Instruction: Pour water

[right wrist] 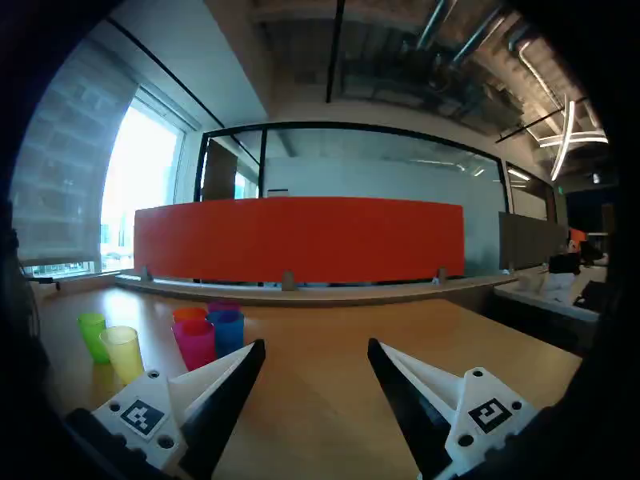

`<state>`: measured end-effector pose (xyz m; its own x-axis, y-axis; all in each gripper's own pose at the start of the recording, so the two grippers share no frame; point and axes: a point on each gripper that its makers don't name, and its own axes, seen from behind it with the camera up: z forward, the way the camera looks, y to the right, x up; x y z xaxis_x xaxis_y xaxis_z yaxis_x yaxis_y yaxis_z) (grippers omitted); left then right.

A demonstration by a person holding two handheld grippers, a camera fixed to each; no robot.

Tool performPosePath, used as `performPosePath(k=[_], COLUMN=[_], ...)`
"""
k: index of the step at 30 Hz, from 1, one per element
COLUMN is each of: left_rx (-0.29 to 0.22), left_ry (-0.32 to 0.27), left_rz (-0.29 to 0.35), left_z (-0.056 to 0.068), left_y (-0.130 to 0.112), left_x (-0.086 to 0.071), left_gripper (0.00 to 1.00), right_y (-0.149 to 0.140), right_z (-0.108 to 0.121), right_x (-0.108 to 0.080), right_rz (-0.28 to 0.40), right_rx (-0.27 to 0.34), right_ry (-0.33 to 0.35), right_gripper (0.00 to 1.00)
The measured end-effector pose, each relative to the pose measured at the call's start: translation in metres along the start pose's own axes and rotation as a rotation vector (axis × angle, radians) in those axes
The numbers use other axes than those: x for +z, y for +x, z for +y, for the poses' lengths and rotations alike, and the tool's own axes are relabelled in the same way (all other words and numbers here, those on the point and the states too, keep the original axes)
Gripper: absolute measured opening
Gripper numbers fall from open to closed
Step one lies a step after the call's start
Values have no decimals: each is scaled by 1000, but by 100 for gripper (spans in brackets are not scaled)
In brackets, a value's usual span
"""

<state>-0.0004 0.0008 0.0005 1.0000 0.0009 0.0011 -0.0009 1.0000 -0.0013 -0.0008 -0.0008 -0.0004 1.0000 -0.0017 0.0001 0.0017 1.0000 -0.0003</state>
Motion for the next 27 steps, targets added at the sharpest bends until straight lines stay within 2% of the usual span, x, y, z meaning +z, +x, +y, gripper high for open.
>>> performPosePath(k=[5, 11, 20, 27], left_rx=[18, 41, 26, 72], left_ry=[-13, -44, -109, -172], left_rz=[-17, -15, -27, -63], left_z=[4, 11, 24, 34], left_y=[-2, 12, 30, 31], left_x=[5, 11, 22, 28], left_gripper=[92, 92, 92, 92], right_y=[2, 30, 51, 61], right_z=[2, -1, -4, -16], right_x=[2, 8, 23, 33], right_rz=[-17, 11, 17, 8], right_rx=[-4, -16, -42, -71], right_ry=[-8, 10, 37, 82], right_gripper=[99, 100, 100, 99])
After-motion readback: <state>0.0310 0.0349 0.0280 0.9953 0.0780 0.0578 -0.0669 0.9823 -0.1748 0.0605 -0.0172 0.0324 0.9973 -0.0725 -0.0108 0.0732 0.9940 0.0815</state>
